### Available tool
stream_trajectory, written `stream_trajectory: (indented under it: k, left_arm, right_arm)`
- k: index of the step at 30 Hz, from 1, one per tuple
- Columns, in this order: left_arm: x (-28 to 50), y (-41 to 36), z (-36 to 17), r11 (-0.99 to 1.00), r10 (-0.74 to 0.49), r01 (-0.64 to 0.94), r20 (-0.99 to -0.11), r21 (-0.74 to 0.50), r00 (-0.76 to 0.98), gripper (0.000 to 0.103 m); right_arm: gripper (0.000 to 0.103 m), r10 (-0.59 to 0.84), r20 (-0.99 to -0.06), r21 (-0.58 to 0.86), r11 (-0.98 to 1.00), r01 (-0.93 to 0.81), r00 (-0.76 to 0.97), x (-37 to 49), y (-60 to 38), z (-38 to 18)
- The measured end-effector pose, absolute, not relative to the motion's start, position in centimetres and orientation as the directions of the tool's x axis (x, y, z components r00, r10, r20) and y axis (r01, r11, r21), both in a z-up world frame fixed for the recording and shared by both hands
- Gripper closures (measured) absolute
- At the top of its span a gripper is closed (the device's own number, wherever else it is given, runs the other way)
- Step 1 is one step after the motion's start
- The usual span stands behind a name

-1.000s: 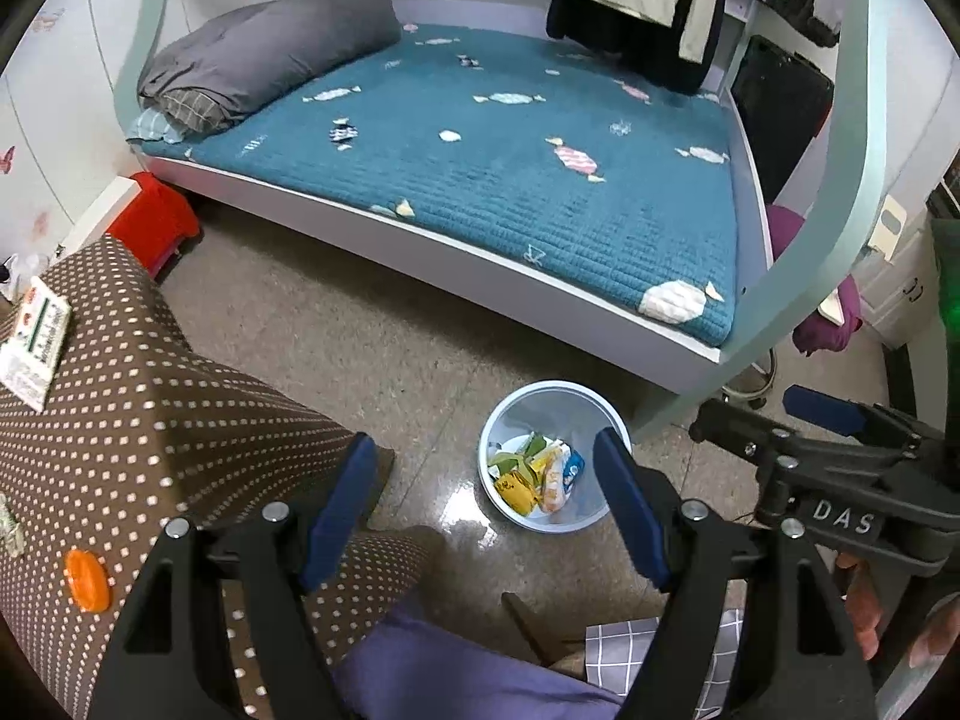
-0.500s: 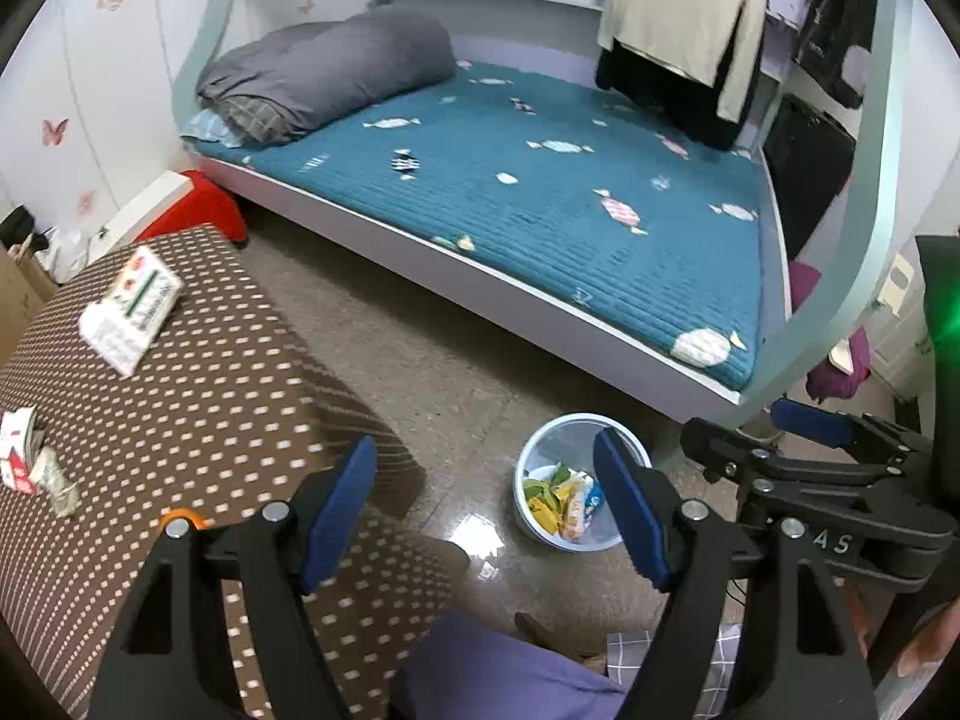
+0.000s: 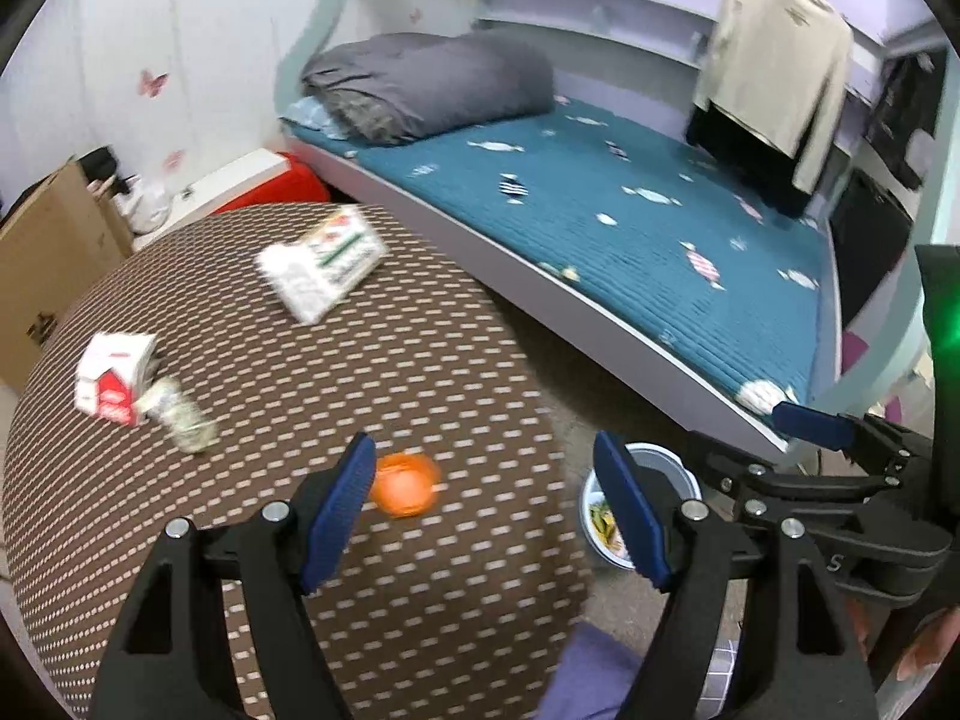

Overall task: Collect trash
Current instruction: 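Move both open tools back over the table, then grasp the orange bottle cap with the right tool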

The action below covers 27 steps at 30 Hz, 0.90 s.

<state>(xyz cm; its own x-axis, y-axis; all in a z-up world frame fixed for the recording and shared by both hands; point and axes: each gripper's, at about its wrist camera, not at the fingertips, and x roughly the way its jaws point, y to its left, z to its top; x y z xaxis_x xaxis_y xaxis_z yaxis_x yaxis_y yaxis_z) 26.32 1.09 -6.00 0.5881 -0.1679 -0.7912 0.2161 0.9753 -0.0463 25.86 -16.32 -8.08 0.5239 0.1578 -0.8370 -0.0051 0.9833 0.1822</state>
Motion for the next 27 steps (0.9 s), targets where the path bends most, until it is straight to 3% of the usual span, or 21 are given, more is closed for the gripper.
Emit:
stream_trajectory:
  k: [20, 23, 25, 27]
  left_arm:
    - [22.3, 16.0, -6.8, 0.991, -0.014, -0.097, -0.796, -0.092, 0.605, 0.030]
    - [21.7, 17.5, -7.4, 0.986, -0.004, -0.131, -0.803, -0.102, 0.596, 0.030]
    - [21.4, 18.4, -7.8, 0.982, 0.001, -0.152, -0.810, -0.109, 0.587, 0.030]
    - [21.1, 18.9, -8.1, 0.981, 0.007, -0.162, -0.812, -0.108, 0.584, 0.030]
  right_arm:
    - [0.017, 0.232, -0.838, 0.072, 0.945, -0.320, 0.495, 26.9, -2.5, -8.5]
    - [0.025, 0.216, -0.844, 0.044, 0.940, -0.340, 0.490, 27.1, -1.3, -9.2]
    - [0.036, 0.213, -0.855, 0.046, 0.939, -0.340, 0.474, 27.6, -0.9, -9.8]
    - [0.057, 0.178, -0.848, 0.000, 0.942, -0.335, 0.500, 27.9, -0.5, -10.1]
